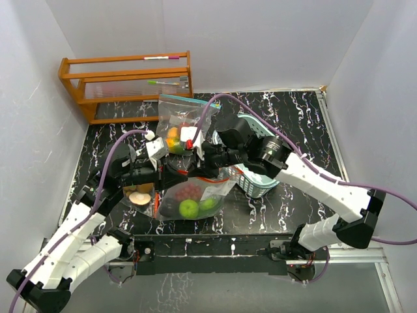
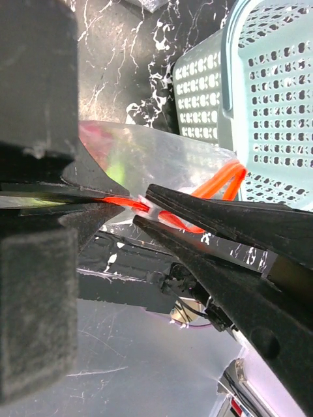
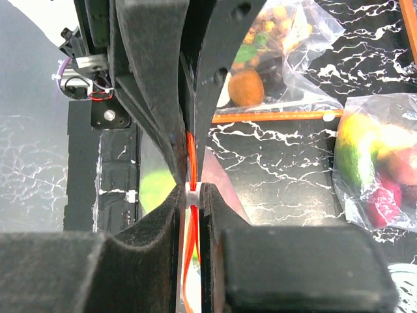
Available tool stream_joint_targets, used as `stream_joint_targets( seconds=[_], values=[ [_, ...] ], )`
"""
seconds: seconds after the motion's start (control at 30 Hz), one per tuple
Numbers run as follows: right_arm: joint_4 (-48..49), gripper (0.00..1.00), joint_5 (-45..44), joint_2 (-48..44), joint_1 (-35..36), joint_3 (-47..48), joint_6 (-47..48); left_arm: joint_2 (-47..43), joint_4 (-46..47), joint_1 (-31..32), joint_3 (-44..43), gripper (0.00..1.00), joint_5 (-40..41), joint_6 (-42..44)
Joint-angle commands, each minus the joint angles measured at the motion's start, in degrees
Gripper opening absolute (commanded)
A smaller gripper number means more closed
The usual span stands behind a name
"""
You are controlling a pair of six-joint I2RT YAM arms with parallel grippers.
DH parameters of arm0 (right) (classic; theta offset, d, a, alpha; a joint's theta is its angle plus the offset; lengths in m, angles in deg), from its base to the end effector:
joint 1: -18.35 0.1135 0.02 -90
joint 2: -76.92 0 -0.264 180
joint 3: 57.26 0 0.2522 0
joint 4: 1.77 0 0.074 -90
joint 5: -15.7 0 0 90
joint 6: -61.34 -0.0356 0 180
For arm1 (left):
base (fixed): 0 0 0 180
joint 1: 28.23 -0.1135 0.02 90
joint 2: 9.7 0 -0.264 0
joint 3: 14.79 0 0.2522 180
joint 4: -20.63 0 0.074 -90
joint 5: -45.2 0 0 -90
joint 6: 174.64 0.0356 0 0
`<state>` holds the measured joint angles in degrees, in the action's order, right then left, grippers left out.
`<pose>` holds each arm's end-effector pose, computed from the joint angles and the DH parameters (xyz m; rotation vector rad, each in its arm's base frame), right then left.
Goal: Place the food in the zip-top bag and seal the zipper
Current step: Zip the zipper food storage bag at the center of the board.
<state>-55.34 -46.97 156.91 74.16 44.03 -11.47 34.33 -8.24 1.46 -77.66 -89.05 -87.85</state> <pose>0.1542 0.2560 0.4087 -1.5308 1.5778 0.8971 0.1326 -0.1042 0.3611 0.9674 1.5442 -1.0821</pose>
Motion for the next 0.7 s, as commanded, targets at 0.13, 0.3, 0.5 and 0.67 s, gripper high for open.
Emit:
stream_joint_targets(
  seconds=[0.13,0.3,0.5,0.67],
  values=[
    [-1.9,0.08,-4.2,-3.6,-0.2,-3.7,-1.1,-2.3,-0.9,-0.1,-6.4,0.0,1.0,2.0],
    [-2.0,0.08,-5.2,-4.5,-0.2,-4.9,-1.3,-2.6,-3.7,-0.1,-8.7,0.0,3.3,3.9],
    [-1.8,0.08,-7.0,-6.2,-0.2,-7.7,-1.9,-3.5,-7.7,-0.1,-12.4,0.0,10.5,8.1],
    [-1.7,0.08,-8.5,-8.1,-0.2,-9.3,-2.6,-3.9,-10.8,-0.1,-15.8,0.0,14.4,10.5]
  ],
)
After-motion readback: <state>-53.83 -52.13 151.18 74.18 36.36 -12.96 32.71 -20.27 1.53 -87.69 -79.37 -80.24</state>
